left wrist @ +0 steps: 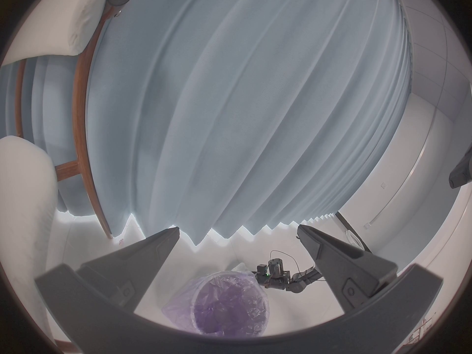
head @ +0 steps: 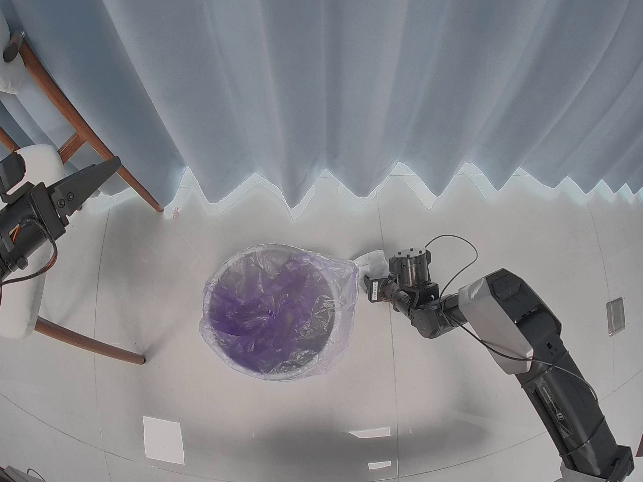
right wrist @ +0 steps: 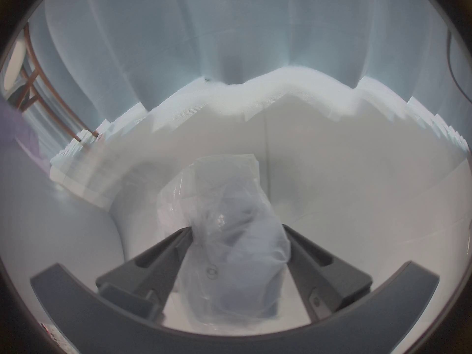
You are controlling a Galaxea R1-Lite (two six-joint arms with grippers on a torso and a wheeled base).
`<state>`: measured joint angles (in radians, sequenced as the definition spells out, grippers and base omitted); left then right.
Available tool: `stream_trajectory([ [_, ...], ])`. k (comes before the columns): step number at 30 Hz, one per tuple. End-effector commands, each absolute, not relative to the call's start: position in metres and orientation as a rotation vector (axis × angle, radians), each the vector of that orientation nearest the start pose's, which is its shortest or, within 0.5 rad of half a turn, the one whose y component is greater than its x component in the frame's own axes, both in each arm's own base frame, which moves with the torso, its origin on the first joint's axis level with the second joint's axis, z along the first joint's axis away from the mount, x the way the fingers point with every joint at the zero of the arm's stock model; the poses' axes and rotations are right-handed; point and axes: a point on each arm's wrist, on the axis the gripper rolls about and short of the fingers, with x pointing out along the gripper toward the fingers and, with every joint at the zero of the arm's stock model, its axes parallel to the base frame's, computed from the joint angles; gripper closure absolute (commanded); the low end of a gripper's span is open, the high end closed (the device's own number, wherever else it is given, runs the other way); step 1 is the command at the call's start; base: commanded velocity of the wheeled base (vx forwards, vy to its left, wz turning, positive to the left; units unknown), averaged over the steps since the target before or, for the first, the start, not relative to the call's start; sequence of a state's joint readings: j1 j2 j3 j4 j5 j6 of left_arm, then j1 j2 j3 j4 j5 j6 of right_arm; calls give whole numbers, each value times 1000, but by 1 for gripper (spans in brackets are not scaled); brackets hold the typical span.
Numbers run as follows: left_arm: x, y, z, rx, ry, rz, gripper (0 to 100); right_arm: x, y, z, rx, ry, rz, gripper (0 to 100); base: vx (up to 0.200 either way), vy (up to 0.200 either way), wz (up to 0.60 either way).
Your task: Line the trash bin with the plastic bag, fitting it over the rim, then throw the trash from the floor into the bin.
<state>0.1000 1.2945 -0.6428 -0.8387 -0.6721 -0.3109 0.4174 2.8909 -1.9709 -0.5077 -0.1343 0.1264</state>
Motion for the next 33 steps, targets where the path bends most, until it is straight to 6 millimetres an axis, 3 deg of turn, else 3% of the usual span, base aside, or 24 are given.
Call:
stream_trajectory([
  [1,198,5,260,-228,-84,-595,0,483,209,-3,51,371,250,100,0,0,0],
  [6,198,5,260,-228,-85,-598,0,446,184,23,74,379,232,100,0,0,0],
  [13,197,5,260,-228,-85,-598,0,384,149,39,98,298,230,100,0,0,0],
  [14,197,5,260,-228,-85,-598,0,384,149,39,98,298,230,100,0,0,0],
  [17,197,5,260,-228,-84,-598,0,347,135,60,119,230,263,100,0,0,0],
  [22,196,5,259,-227,-85,-598,0,309,121,91,139,177,295,100,0,0,0],
  [25,195,4,259,-228,-83,-599,0,298,118,102,145,158,316,100,0,0,0],
  [29,194,4,260,-225,-89,-600,0,275,116,132,188,74,376,100,0,0,0],
  [33,194,4,260,-225,-89,-600,0,248,132,147,271,64,485,100,0,0,0],
])
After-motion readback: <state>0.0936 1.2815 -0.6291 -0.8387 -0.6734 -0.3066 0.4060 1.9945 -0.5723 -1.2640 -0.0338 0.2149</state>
